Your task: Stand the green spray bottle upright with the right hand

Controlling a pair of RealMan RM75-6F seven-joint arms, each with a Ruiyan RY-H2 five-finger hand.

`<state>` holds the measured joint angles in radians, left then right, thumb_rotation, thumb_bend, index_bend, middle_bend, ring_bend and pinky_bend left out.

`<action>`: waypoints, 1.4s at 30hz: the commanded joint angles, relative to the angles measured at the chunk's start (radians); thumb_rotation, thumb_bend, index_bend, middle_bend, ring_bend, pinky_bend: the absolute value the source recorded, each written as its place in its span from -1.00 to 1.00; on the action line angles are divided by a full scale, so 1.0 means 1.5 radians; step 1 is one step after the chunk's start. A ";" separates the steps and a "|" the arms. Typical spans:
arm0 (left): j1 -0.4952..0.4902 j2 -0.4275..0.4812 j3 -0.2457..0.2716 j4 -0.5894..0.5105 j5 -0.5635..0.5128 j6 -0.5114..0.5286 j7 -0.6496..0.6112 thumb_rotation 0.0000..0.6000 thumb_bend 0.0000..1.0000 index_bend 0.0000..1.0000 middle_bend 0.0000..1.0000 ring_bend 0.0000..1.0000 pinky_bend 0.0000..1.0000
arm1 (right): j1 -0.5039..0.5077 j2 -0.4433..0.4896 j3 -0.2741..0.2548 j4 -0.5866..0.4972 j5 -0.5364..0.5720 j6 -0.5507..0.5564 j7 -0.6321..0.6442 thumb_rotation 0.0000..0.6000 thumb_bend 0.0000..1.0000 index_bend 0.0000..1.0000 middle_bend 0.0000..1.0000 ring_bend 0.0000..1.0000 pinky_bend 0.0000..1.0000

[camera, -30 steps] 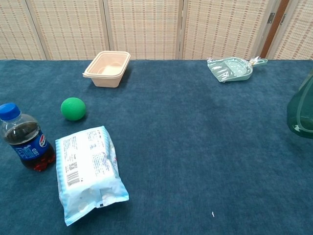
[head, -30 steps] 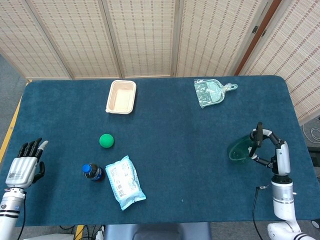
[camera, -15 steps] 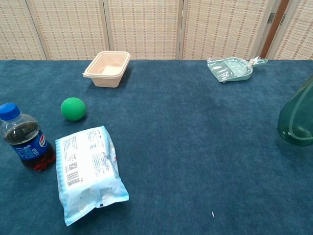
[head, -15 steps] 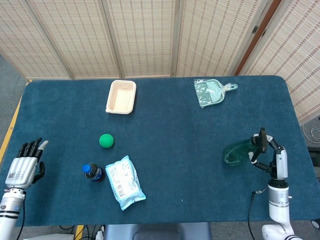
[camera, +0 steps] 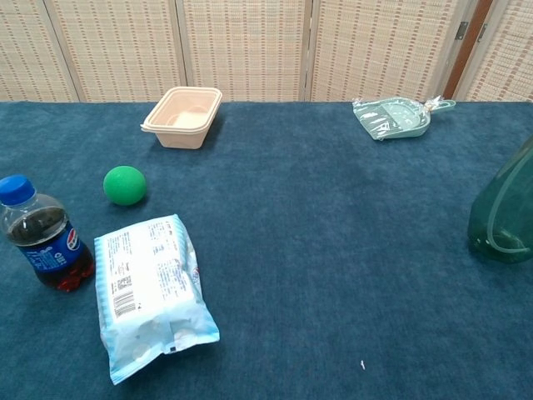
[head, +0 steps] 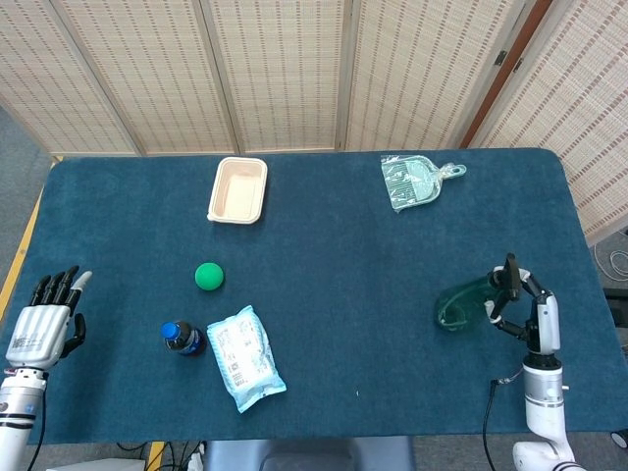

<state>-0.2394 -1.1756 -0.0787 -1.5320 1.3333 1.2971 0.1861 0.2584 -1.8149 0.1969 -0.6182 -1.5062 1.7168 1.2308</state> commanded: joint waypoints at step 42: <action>0.007 -0.007 0.007 -0.025 0.003 0.013 0.038 1.00 0.39 -1.00 -1.00 -1.00 -1.00 | -0.013 -0.093 -0.039 0.157 -0.012 0.027 0.102 1.00 -0.45 -0.14 0.13 -0.02 0.09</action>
<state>-0.2285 -1.1866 -0.0681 -1.5694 1.3375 1.3165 0.2433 0.2386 -1.9543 0.1378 -0.3832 -1.5244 1.7577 1.3833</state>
